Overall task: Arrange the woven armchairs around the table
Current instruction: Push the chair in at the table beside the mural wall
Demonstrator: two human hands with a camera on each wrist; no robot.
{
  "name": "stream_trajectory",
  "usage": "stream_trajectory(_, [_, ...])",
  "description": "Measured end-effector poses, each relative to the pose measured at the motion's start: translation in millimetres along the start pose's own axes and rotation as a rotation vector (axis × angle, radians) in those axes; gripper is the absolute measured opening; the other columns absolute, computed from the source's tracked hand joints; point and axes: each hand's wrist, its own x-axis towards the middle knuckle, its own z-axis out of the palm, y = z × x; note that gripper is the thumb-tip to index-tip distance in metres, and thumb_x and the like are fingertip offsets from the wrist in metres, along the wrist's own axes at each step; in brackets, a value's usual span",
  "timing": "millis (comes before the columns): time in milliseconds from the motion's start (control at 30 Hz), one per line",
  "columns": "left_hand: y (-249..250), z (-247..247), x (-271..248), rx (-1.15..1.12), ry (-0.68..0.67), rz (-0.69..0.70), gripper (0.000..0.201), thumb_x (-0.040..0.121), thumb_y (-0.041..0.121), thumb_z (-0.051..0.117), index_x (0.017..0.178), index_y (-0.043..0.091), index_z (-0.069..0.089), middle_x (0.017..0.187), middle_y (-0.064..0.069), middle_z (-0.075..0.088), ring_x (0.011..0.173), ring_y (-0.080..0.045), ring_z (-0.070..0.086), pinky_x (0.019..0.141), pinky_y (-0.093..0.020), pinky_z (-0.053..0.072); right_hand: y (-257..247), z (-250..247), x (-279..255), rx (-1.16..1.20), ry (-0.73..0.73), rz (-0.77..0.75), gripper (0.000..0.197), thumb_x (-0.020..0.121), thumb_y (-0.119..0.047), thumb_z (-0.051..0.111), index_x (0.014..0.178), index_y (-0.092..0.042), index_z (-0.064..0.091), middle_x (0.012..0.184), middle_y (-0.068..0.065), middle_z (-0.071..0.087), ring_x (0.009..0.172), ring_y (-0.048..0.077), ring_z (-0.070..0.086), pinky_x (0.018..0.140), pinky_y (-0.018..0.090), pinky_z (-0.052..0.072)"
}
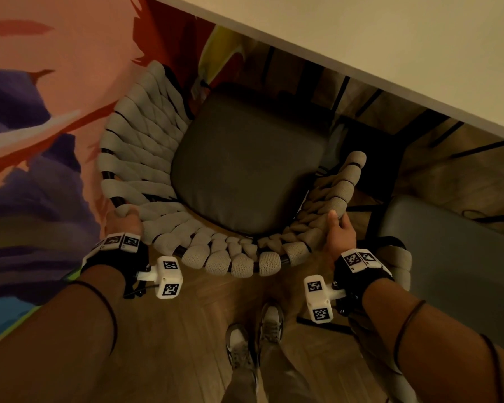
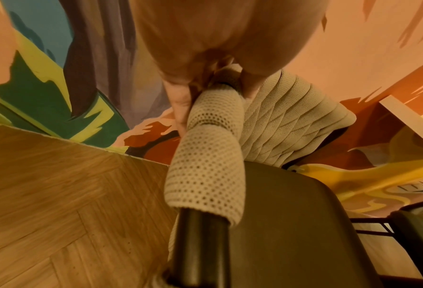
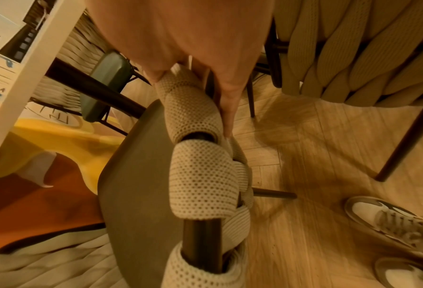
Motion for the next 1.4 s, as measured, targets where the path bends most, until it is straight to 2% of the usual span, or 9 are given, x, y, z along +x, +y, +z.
stream_trajectory(100, [0,-2,-1,-0.017,-0.017,0.038,0.066,0.082,0.035,0.047,0.147,0.027,0.033,0.143,-0.013,0.05,0.12,-0.043,0.054,0.103,-0.056,0.043,-2,0,0,0.005,-0.007,0.009,0.049,0.1,-0.038,0.047,0.147,-0.027,0.041,0.139,0.01,0.055,0.12,0.031,0.057,0.102,0.05,0.048])
stream_trajectory(233, [-1,-1,3,0.019,-0.011,0.016,0.068,0.089,0.032,0.046,0.152,0.022,0.024,0.15,-0.014,0.041,0.129,-0.042,0.046,0.108,-0.055,0.037,-1,-2,1,0.0,-0.027,0.002,0.048,0.1,-0.038,0.047,0.146,-0.027,0.042,0.137,0.009,0.056,0.119,0.03,0.058,0.102,0.051,0.048])
stream_trajectory(333, [0,1,5,0.05,0.009,0.035,0.066,0.086,0.031,0.042,0.15,0.02,0.028,0.151,-0.015,0.041,0.129,-0.043,0.046,0.108,-0.057,0.037,-1,-3,2,0.03,-0.042,0.003,0.045,0.1,-0.035,0.046,0.145,-0.028,0.043,0.133,0.007,0.057,0.117,0.029,0.059,0.101,0.051,0.048])
stream_trajectory(567, [11,-2,10,0.113,0.008,0.024,0.048,0.101,0.018,0.035,0.147,0.006,0.033,0.151,-0.019,0.037,0.135,-0.04,0.04,0.113,-0.047,0.033,0,8,-2,0.029,-0.028,-0.026,0.046,0.1,-0.036,0.048,0.144,-0.026,0.045,0.132,0.004,0.058,0.12,0.026,0.057,0.103,0.047,0.048])
stream_trajectory(767, [7,-4,13,0.039,0.03,0.009,0.064,0.088,0.03,0.044,0.149,0.015,0.031,0.151,-0.014,0.04,0.132,-0.04,0.045,0.111,-0.05,0.037,0,10,-2,-0.005,-0.013,-0.03,0.047,0.1,-0.037,0.046,0.146,-0.027,0.043,0.14,0.005,0.054,0.126,0.027,0.054,0.105,0.044,0.046])
stream_trajectory(933, [3,-3,16,0.034,0.009,0.008,0.067,0.085,0.035,0.04,0.149,0.022,0.029,0.154,-0.012,0.036,0.134,-0.04,0.043,0.11,-0.053,0.038,-1,9,-3,-0.013,-0.009,-0.055,0.045,0.101,-0.035,0.044,0.146,-0.025,0.042,0.139,0.007,0.055,0.123,0.026,0.054,0.091,0.032,0.044])
stream_trajectory(1167, [6,-8,5,-0.031,-0.005,-0.021,0.067,0.084,0.031,0.045,0.149,0.027,0.029,0.149,-0.012,0.044,0.126,-0.042,0.049,0.107,-0.055,0.04,-4,8,-6,0.011,-0.013,-0.045,0.041,0.101,-0.033,0.046,0.141,-0.025,0.049,0.135,0.008,0.058,0.119,0.027,0.058,0.097,0.04,0.049])
stream_trajectory(1267, [5,-7,5,-0.032,-0.011,-0.012,0.068,0.083,0.032,0.046,0.149,0.022,0.03,0.147,-0.015,0.045,0.126,-0.043,0.049,0.106,-0.056,0.04,-6,7,-8,0.009,-0.021,-0.042,0.042,0.102,-0.032,0.045,0.143,-0.024,0.047,0.135,0.008,0.057,0.119,0.027,0.058,0.098,0.041,0.049])
stream_trajectory(1400, [-24,3,45,-0.025,0.003,0.042,0.076,0.073,0.049,0.047,0.146,0.034,0.03,0.148,-0.01,0.046,0.128,-0.038,0.053,0.103,-0.054,0.046,-4,3,-7,-0.033,-0.017,-0.053,0.043,0.101,-0.035,0.045,0.143,-0.024,0.047,0.135,0.008,0.058,0.113,0.023,0.058,0.092,0.037,0.049])
